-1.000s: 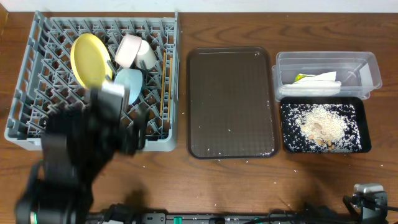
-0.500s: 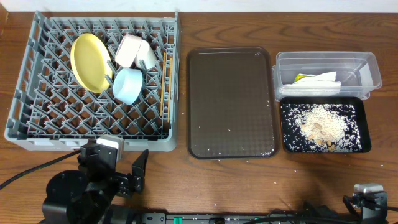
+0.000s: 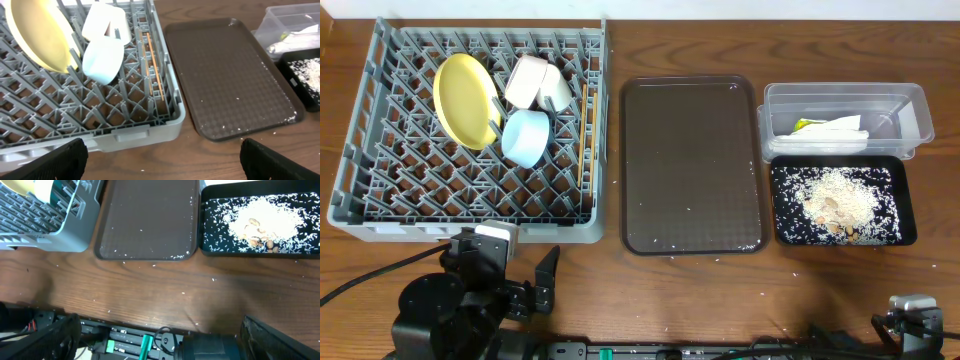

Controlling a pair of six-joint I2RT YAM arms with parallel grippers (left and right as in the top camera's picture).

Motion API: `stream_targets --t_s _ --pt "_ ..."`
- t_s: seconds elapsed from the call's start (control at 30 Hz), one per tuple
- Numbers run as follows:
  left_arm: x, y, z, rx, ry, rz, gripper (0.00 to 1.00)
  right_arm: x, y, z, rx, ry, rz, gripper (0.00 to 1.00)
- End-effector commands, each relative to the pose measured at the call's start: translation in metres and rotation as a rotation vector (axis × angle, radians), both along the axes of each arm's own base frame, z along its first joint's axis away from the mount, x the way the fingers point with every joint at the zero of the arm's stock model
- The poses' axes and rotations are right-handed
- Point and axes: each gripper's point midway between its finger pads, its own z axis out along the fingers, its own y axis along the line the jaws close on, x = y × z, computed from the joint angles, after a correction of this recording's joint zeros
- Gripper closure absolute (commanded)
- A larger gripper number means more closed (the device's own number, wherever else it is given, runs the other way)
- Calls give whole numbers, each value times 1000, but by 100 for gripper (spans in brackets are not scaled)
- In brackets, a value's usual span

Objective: Sort waste into correct bins and load items into the dishwasher

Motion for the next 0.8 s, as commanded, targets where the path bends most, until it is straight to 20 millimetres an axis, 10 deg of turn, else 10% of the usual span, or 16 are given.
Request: stream_targets --t_s 0.0,0.37,0.77 --pt "1 7 -5 24 12 33 2 1 -2 0 2 2 -24 1" --pt "-7 20 -9 72 -163 66 2 1 -2 0 2 2 -23 1" --pt "31 43 -57 -109 -303 310 2 1 -2 0 2 2 -24 1"
